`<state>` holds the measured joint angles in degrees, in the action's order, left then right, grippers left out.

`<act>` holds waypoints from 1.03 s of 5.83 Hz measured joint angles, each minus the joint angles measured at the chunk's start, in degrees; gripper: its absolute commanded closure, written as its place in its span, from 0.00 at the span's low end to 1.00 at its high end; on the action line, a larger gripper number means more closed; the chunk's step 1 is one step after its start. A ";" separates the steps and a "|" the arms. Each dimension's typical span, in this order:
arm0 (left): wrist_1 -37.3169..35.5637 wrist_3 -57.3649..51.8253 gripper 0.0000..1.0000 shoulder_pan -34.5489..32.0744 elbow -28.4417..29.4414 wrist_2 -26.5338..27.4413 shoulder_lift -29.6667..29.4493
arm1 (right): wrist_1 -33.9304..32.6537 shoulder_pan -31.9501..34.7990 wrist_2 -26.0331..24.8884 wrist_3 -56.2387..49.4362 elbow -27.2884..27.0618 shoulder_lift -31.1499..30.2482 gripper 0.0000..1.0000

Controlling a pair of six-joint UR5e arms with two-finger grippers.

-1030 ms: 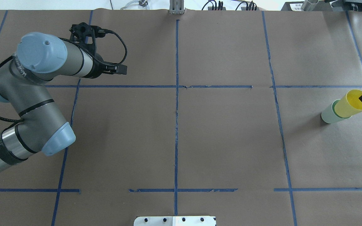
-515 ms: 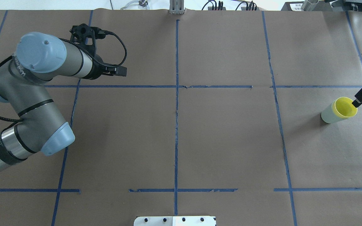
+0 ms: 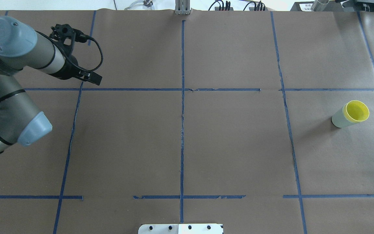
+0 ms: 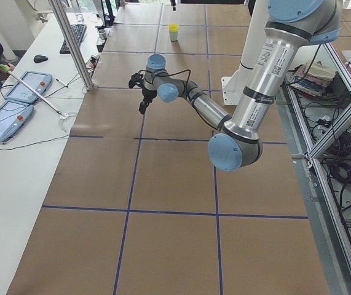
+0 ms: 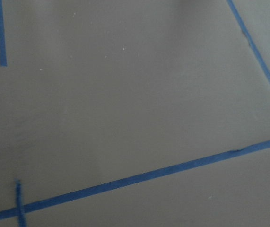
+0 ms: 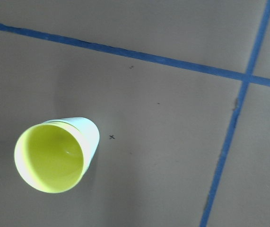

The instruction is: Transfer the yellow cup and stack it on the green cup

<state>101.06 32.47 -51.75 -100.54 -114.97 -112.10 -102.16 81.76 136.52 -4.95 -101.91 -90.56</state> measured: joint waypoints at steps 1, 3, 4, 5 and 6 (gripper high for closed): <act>-8.18 -13.18 0.00 -6.42 -0.15 -4.76 1.49 | 0.14 2.95 -0.46 -0.14 -0.72 -2.58 0.00; -13.75 -28.75 0.00 -20.26 -0.25 -14.40 12.00 | 0.14 4.44 -5.98 0.58 -3.45 -5.46 0.00; -13.41 -34.38 0.00 -25.60 -0.03 -16.84 17.89 | 0.12 4.48 -6.82 0.81 -3.85 -5.69 0.00; -13.24 -38.37 0.00 -29.60 0.45 -17.63 22.73 | 0.12 4.48 -6.98 0.85 -3.95 -5.74 0.00; -13.19 -39.59 0.00 -31.86 0.74 -17.45 26.37 | 0.11 4.47 -6.98 0.83 -4.01 -5.79 0.00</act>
<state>87.87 -7.13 -83.61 -99.80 -132.42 -85.73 -102.04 86.23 129.54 -4.11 -105.92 -96.35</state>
